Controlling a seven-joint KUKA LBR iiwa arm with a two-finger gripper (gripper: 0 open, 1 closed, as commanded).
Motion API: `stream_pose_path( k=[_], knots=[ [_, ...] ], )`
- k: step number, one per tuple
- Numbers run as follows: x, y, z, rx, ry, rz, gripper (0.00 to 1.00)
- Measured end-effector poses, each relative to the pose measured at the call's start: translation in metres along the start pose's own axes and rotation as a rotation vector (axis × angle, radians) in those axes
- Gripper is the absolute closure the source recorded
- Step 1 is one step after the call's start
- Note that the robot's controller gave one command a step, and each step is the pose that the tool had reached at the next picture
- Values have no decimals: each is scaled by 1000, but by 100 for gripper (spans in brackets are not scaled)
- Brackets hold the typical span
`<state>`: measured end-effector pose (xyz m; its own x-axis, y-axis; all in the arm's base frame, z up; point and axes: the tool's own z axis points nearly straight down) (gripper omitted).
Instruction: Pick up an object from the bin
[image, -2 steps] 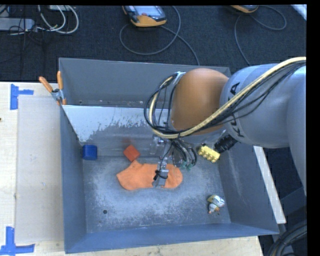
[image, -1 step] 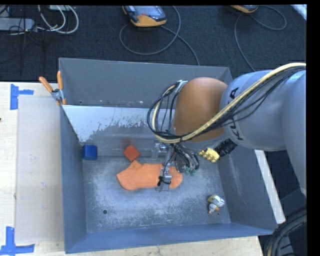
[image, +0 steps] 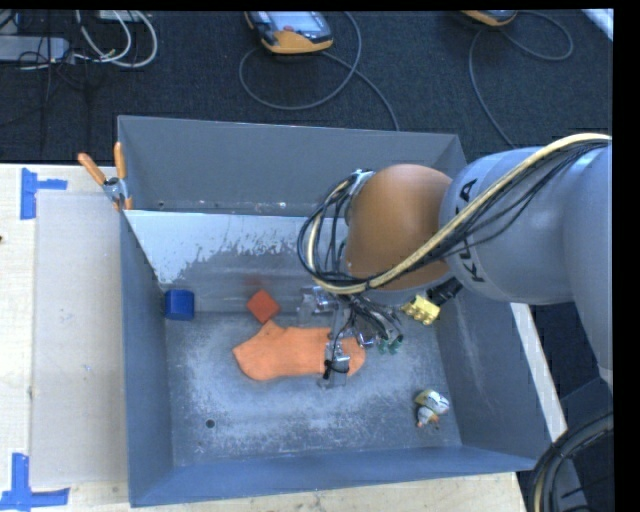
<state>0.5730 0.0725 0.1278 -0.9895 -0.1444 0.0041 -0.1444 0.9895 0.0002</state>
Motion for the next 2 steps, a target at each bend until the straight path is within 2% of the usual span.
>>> stream_pose_path(
  k=[1, 2],
  knots=[
    [-8, -6, 22, 0, 2, 123, 0],
    [-7, -14, 40, 0, 2, 14, 0]
  ],
)
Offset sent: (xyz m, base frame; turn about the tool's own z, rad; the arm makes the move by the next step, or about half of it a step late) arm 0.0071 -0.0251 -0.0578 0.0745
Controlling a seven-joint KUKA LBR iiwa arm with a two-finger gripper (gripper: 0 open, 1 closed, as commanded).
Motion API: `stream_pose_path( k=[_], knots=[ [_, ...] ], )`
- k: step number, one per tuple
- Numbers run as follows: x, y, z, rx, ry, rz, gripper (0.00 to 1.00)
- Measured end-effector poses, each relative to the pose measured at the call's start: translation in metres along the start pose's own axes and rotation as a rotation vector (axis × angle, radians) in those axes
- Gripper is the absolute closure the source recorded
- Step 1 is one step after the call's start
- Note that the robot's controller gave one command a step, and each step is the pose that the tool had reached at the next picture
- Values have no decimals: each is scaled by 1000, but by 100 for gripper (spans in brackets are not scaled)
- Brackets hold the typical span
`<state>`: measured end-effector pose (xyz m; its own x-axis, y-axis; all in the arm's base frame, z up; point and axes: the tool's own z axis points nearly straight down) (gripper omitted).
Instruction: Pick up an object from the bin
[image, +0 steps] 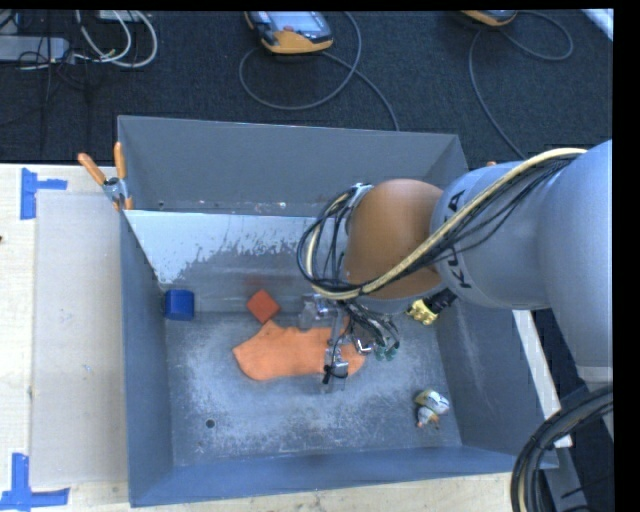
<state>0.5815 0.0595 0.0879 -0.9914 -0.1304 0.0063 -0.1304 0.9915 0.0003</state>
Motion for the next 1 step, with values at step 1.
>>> stream_pose_path(
  k=[1],
  knots=[
    [5, 8, 18, -1, 2, 261, 100]
  ],
)
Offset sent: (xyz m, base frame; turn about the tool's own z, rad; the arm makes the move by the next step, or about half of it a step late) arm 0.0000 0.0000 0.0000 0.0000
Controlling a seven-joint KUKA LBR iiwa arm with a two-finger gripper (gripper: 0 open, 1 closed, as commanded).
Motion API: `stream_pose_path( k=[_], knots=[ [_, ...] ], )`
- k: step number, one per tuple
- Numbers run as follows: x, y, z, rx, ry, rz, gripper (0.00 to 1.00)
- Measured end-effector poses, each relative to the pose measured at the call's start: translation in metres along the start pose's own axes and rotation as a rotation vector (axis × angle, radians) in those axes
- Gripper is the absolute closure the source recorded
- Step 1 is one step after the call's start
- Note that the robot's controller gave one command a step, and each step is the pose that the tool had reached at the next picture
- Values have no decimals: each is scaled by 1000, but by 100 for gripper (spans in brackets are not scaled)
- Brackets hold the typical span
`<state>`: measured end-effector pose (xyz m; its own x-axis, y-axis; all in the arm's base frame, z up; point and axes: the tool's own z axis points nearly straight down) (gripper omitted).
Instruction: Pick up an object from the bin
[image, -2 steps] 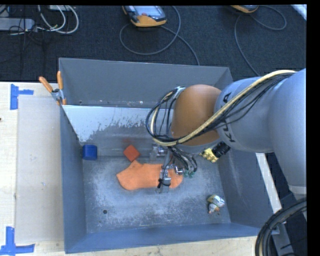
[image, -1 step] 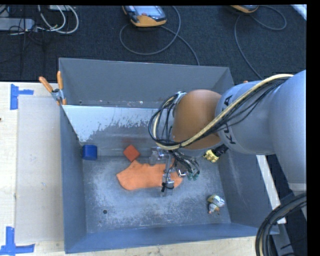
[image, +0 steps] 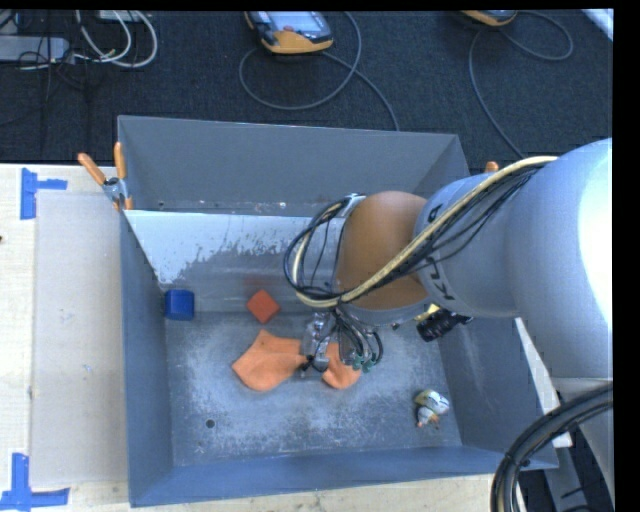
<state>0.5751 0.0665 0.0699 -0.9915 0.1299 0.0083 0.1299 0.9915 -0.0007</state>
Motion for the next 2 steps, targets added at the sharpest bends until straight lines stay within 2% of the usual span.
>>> stream_pose_path(
  k=[1, 2],
  knots=[
    [0, 0, 0, 0, 0, 1, 100],
    [3, 1, 0, 0, -2, 49, 100]
  ],
)
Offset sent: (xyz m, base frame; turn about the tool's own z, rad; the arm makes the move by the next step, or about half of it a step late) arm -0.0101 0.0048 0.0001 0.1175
